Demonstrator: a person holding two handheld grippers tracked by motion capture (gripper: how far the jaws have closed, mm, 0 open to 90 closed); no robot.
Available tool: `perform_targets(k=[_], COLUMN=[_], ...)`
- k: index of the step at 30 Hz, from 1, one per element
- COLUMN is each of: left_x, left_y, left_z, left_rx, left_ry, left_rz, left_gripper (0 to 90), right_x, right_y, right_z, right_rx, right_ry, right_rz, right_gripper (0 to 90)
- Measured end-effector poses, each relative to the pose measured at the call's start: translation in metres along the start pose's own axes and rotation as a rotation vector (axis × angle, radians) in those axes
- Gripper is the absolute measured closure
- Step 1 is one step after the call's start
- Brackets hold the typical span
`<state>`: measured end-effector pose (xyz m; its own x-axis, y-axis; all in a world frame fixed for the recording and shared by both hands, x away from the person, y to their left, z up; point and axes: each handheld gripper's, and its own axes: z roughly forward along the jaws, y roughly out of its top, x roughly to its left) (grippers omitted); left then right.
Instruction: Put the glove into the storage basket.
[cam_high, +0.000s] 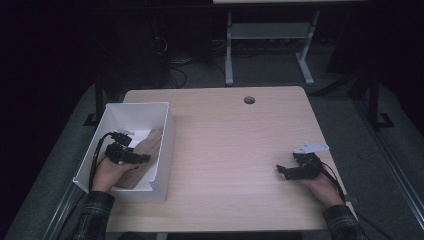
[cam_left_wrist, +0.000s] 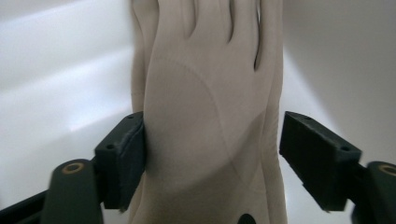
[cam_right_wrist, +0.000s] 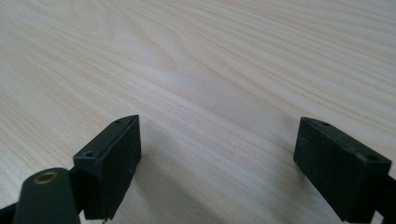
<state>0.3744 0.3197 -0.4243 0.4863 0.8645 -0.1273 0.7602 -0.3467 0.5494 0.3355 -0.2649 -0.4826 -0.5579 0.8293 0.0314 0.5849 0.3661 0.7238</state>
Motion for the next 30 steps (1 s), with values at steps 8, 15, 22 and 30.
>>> perform_targets(k=[8, 15, 22, 30], left_x=[-0.001, -0.01, -0.025, -0.051], left_y=[0.008, 0.027, 0.052, 0.075], left_z=[-0.018, -0.037, -0.062, -0.078], left_rx=[-0.061, -0.098, -0.159, -0.197], left_ry=[-0.007, -0.036, -0.097, -0.15], left_rz=[0.01, 0.033, 0.064, 0.112], left_gripper=[16.6, 16.7, 15.5, 12.6], right_x=[0.0, 0.0, 0.0, 0.0], right_y=[0.0, 0.0, 0.0, 0.0], right_z=[0.0, 0.0, 0.0, 0.0], right_rx=[0.0, 0.0, 0.003, 0.002], right_ry=[0.0, -0.001, 0.001, 0.001], right_rz=[0.0, 0.001, 0.005, 0.005], right_gripper=[14.6, 14.6, 14.6, 14.6])
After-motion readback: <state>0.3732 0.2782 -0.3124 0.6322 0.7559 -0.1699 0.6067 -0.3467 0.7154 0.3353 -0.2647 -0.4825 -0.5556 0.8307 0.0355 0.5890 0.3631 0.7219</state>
